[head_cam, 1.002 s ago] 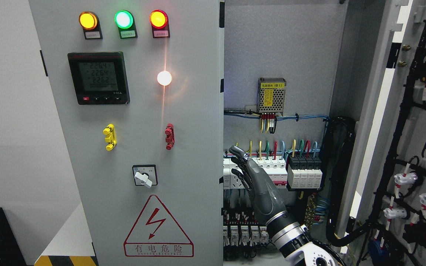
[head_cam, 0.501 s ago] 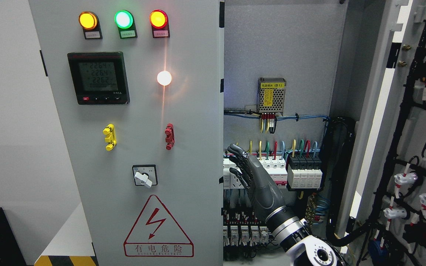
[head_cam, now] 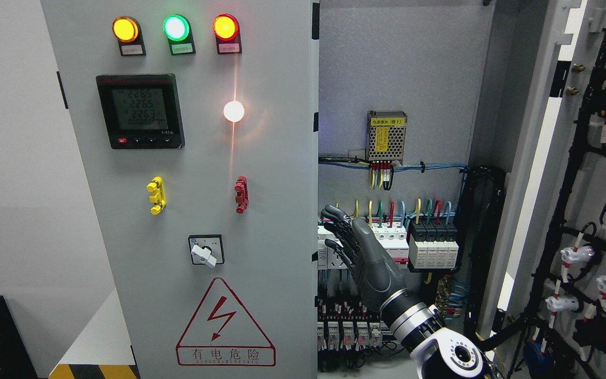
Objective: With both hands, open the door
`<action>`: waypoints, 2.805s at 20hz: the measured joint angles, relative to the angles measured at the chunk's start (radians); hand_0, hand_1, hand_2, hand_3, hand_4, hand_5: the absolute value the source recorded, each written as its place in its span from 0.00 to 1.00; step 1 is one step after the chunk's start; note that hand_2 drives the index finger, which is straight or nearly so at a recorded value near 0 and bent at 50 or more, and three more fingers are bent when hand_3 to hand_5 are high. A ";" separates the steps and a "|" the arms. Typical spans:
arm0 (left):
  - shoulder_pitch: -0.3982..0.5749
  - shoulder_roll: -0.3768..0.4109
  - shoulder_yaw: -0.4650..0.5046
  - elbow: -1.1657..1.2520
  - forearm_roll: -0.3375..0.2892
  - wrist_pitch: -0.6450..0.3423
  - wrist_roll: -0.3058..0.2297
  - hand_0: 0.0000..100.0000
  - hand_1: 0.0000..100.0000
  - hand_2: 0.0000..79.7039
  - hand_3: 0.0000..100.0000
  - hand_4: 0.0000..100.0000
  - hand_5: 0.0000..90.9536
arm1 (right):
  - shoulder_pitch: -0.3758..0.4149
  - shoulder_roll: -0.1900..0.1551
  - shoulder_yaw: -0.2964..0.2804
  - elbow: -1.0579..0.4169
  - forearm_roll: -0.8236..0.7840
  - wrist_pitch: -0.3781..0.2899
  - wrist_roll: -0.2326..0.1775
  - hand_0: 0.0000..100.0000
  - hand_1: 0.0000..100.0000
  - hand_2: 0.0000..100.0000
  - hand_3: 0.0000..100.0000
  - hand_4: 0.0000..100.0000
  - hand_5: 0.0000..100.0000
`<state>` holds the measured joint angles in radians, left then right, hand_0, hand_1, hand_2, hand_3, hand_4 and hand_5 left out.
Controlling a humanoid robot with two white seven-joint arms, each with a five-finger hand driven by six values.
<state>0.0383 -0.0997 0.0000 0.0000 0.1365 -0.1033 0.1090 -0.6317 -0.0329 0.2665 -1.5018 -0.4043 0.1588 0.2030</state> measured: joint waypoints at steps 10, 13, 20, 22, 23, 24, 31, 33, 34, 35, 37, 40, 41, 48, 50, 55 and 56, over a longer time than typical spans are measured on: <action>0.000 0.000 0.000 0.000 0.000 0.000 0.000 0.00 0.00 0.00 0.00 0.00 0.00 | -0.033 -0.005 -0.001 0.027 -0.006 0.043 0.066 0.19 0.00 0.00 0.00 0.00 0.00; 0.000 0.000 0.000 0.000 0.000 0.000 0.000 0.00 0.00 0.00 0.00 0.00 0.00 | -0.041 -0.006 -0.002 0.033 -0.007 0.048 0.073 0.19 0.00 0.00 0.00 0.00 0.00; 0.000 0.000 0.000 0.000 0.000 0.000 0.000 0.00 0.00 0.00 0.00 0.00 0.00 | -0.056 -0.008 -0.003 0.044 -0.075 0.077 0.074 0.19 0.00 0.00 0.00 0.00 0.00; 0.000 0.000 0.000 0.000 0.000 0.000 0.000 0.00 0.00 0.00 0.00 0.00 0.00 | -0.060 -0.010 -0.003 0.047 -0.089 0.083 0.080 0.19 0.00 0.00 0.00 0.00 0.00; 0.000 0.000 0.000 0.000 0.000 0.000 0.000 0.00 0.00 0.00 0.00 0.00 0.00 | -0.063 -0.010 -0.003 0.048 -0.095 0.084 0.089 0.19 0.00 0.00 0.00 0.00 0.00; 0.000 0.000 0.000 0.000 0.000 0.000 0.000 0.00 0.00 0.00 0.00 0.00 0.00 | -0.065 -0.010 -0.003 0.050 -0.099 0.085 0.098 0.19 0.00 0.00 0.00 0.00 0.00; 0.000 0.000 0.000 0.000 0.000 0.000 0.000 0.00 0.00 0.00 0.00 0.00 0.00 | -0.079 -0.012 -0.004 0.068 -0.116 0.089 0.125 0.19 0.00 0.00 0.00 0.00 0.00; 0.000 0.000 0.000 0.000 0.000 0.000 0.000 0.00 0.00 0.00 0.00 0.00 0.00 | -0.086 -0.012 -0.004 0.076 -0.118 0.089 0.133 0.19 0.00 0.00 0.00 0.00 0.00; 0.000 0.000 0.000 0.000 0.000 0.000 0.000 0.00 0.00 0.00 0.00 0.00 0.00 | -0.089 -0.013 -0.004 0.080 -0.119 0.089 0.146 0.19 0.00 0.00 0.00 0.00 0.00; 0.000 0.000 0.000 0.000 0.000 0.000 0.000 0.00 0.00 0.00 0.00 0.00 0.00 | -0.092 -0.013 -0.004 0.084 -0.120 0.089 0.160 0.19 0.00 0.00 0.00 0.00 0.00; 0.000 0.000 0.000 0.000 0.000 0.000 0.000 0.00 0.00 0.00 0.00 0.00 0.00 | -0.096 -0.013 -0.004 0.091 -0.121 0.089 0.177 0.19 0.00 0.00 0.00 0.00 0.00; 0.000 0.000 0.000 0.000 0.000 0.000 0.000 0.00 0.00 0.00 0.00 0.00 0.00 | -0.101 -0.013 -0.004 0.104 -0.122 0.089 0.190 0.19 0.00 0.00 0.00 0.00 0.00; 0.000 0.000 0.000 0.000 0.000 0.000 0.000 0.00 0.00 0.00 0.00 0.00 0.00 | -0.102 -0.013 -0.004 0.108 -0.122 0.089 0.193 0.19 0.00 0.00 0.00 0.00 0.00; 0.000 0.000 0.000 0.000 0.000 0.000 0.000 0.00 0.00 0.00 0.00 0.00 0.00 | -0.107 -0.013 -0.006 0.130 -0.124 0.085 0.206 0.19 0.00 0.00 0.00 0.00 0.00; 0.000 0.000 0.000 0.000 0.000 0.000 0.000 0.00 0.00 0.00 0.00 0.00 0.00 | -0.111 -0.013 -0.007 0.134 -0.124 0.084 0.215 0.19 0.00 0.00 0.00 0.00 0.00; 0.000 0.000 0.000 0.000 0.000 0.000 0.000 0.00 0.00 0.00 0.00 0.00 0.00 | -0.120 -0.013 -0.011 0.143 -0.124 0.084 0.256 0.19 0.00 0.00 0.00 0.00 0.00; 0.000 0.000 0.000 0.000 0.000 0.000 0.000 0.00 0.00 0.00 0.00 0.00 0.00 | -0.122 -0.013 -0.012 0.146 -0.124 0.084 0.261 0.19 0.00 0.00 0.00 0.00 0.00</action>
<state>0.0383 -0.0997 0.0000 0.0000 0.1365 -0.1033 0.1090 -0.7540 -0.0462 0.2541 -1.3561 -0.5284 0.2429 0.4644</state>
